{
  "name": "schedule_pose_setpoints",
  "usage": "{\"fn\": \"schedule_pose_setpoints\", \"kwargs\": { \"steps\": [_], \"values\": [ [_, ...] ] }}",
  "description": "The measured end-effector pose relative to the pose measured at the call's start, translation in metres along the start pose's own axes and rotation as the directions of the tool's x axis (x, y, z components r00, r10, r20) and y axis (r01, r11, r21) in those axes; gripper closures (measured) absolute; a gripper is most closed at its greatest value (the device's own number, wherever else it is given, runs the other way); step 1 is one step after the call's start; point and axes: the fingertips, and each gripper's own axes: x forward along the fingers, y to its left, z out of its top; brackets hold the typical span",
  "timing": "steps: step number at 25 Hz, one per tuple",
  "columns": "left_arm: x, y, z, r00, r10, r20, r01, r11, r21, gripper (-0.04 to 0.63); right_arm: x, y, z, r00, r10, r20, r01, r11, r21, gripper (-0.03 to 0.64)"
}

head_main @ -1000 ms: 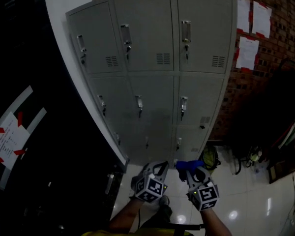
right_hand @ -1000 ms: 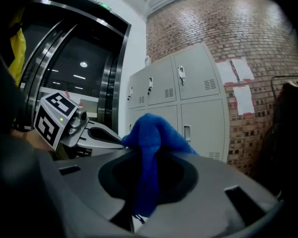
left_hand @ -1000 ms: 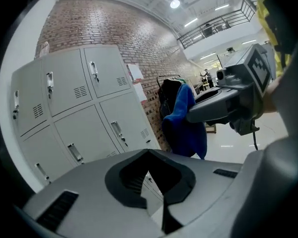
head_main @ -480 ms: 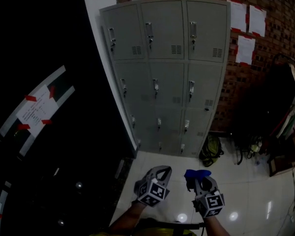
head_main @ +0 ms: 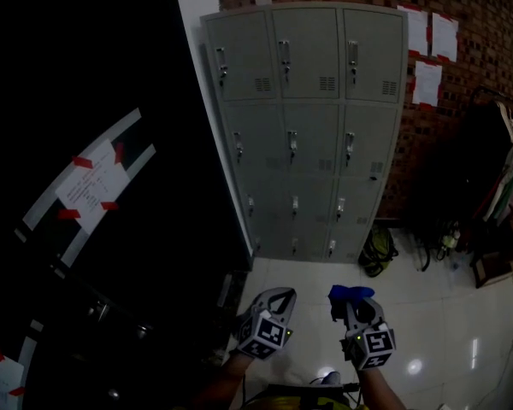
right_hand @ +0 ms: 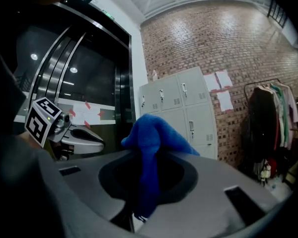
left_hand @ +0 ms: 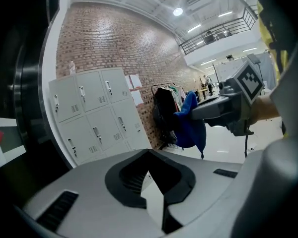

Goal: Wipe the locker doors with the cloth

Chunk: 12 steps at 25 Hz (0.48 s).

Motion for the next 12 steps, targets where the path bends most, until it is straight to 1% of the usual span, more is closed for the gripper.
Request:
{"fn": "schedule_pose_setpoints", "kwargs": {
  "steps": [2,4,8,12],
  "values": [
    [-0.014,0.003,-0.024,0.999,-0.016,-0.030,0.016,1.000,-0.002,0.592,-0.004,0.025,-0.013,1.000,-0.007,-0.017,0.007,1.000,0.007,0.551],
    [-0.024,0.000,-0.038,0.998,-0.042,-0.049,0.042,0.999,-0.002,0.593,-0.012,0.041,-0.023,0.999,-0.028,-0.032,0.028,0.999,0.017,0.551],
    [-0.043,0.000,-0.035,0.998,-0.054,-0.015,0.055,0.998,0.029,0.594,-0.023,0.061,-0.031,0.998,-0.056,-0.042,0.056,0.998,0.015,0.551],
    [-0.069,-0.001,-0.046,0.998,-0.068,-0.006,0.068,0.996,0.049,0.592,-0.029,0.083,-0.042,0.997,-0.074,-0.028,0.075,0.997,0.002,0.551]
  ]
}}
